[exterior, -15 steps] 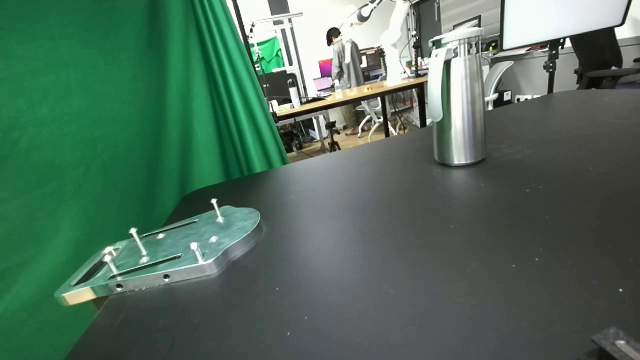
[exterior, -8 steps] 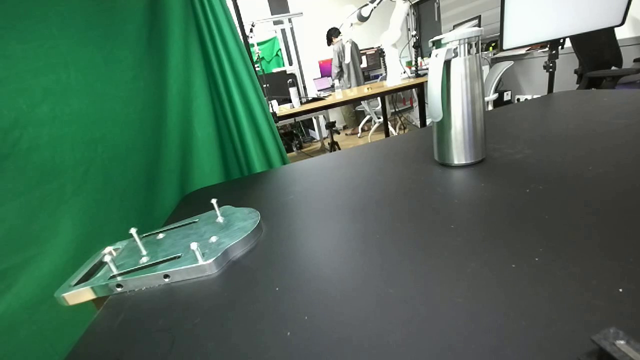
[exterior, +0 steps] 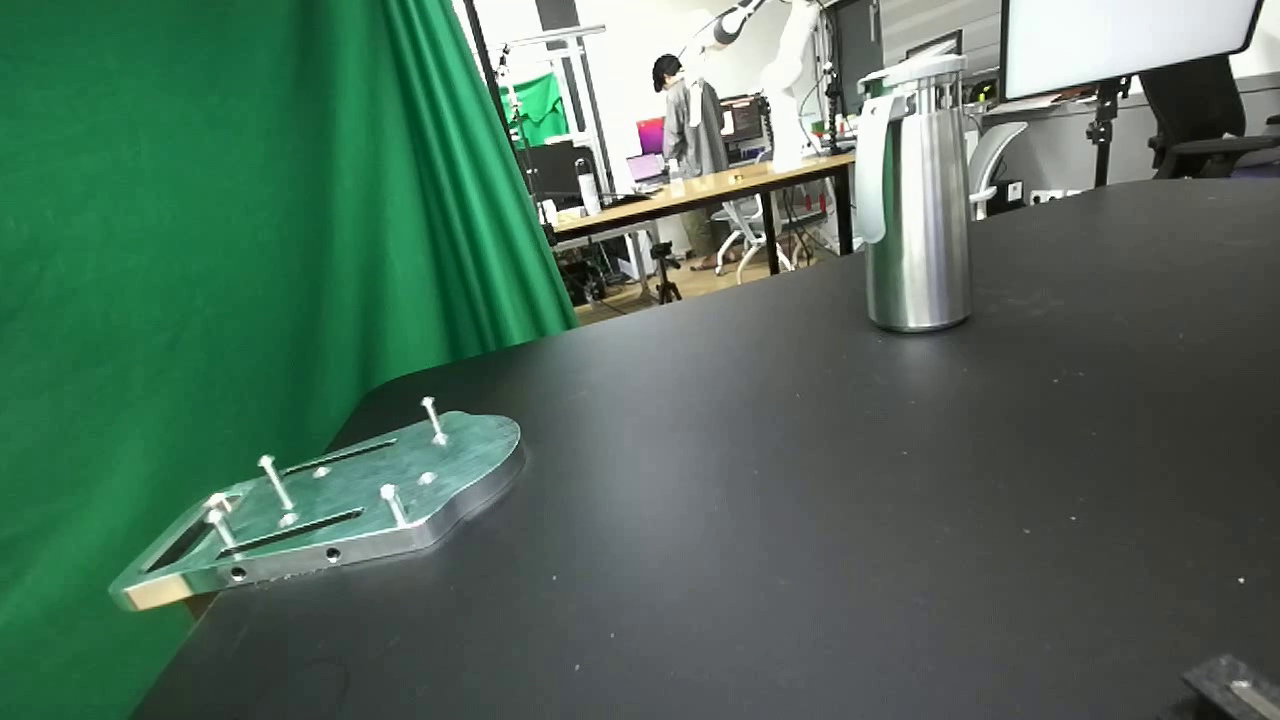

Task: Close the opening on the lid of the silver bottle on the table.

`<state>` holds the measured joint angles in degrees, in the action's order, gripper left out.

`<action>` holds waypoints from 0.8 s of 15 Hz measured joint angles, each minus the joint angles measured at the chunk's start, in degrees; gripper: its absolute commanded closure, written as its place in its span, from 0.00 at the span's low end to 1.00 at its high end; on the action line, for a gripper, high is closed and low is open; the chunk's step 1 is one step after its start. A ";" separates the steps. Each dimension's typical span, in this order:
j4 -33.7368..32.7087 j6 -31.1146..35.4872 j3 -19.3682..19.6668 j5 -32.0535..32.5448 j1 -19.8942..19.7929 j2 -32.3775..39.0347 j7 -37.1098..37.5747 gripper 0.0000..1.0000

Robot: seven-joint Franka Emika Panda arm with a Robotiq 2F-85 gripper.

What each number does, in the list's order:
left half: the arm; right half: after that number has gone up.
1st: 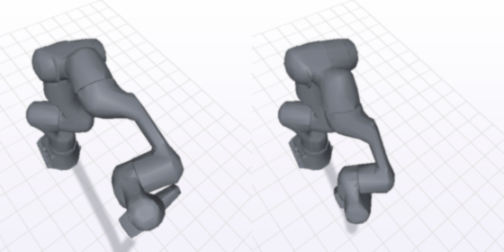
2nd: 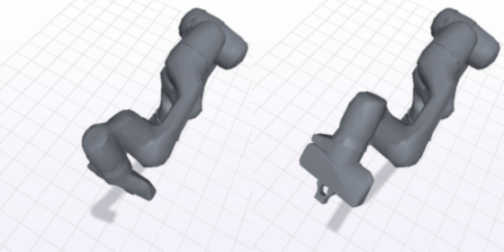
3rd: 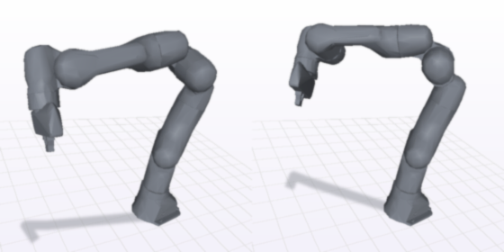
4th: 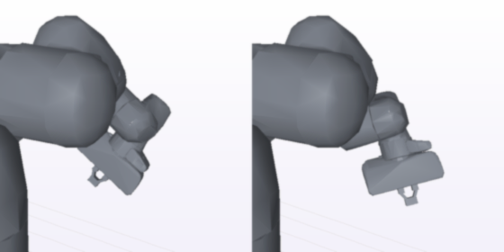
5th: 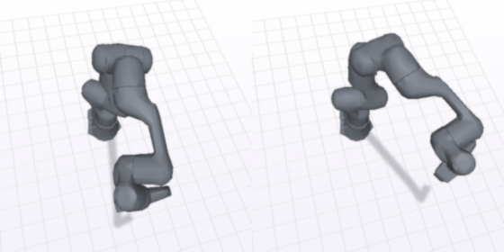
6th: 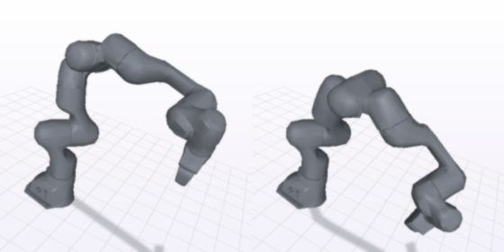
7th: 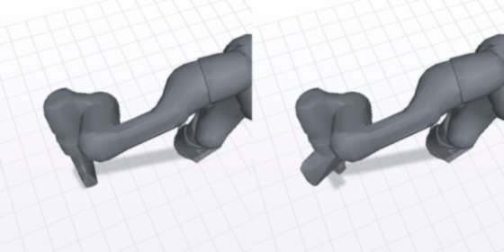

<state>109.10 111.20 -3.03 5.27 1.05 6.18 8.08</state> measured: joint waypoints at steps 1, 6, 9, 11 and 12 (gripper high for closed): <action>0.00 0.42 0.24 0.00 0.00 0.59 0.00 1.00; 0.06 1.78 1.01 -0.08 0.00 2.32 0.00 1.00; 0.44 2.92 1.08 -0.58 0.03 2.79 0.00 1.00; 0.66 3.35 1.08 -0.73 0.09 2.97 0.00 1.00; 0.79 3.64 1.08 -0.74 0.10 3.07 0.00 1.00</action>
<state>109.89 114.84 -1.94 4.54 1.15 9.25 8.08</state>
